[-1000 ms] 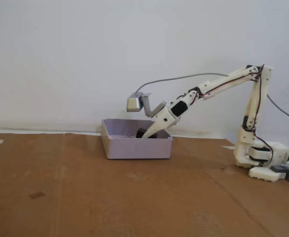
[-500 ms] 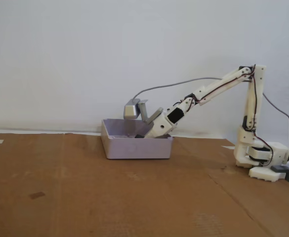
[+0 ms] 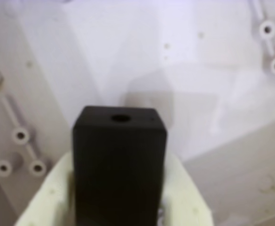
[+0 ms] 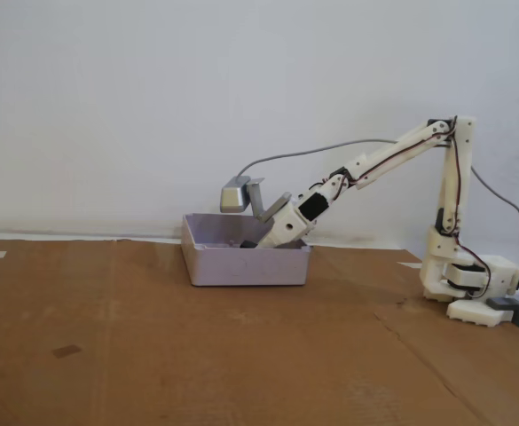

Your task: Grasp a block and put it in the box.

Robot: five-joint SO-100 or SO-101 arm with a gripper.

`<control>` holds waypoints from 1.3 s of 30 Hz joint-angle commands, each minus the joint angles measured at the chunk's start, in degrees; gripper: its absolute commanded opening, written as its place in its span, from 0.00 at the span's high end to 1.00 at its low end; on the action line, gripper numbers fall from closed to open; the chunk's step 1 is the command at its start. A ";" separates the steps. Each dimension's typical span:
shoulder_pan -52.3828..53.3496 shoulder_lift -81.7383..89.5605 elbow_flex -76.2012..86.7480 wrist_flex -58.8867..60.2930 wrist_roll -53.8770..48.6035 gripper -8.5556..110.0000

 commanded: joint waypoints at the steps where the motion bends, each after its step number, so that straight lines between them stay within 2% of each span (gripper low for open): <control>1: -0.09 1.93 -6.24 -2.90 -0.44 0.76; 11: 0.35 1.93 -6.50 -2.90 -0.44 0.75; 16: -0.09 2.11 -6.59 -2.90 -0.44 0.63; 19: -0.18 2.72 -6.50 -2.90 -0.44 0.60; 39: -1.67 5.45 -17.58 -2.29 -0.62 0.60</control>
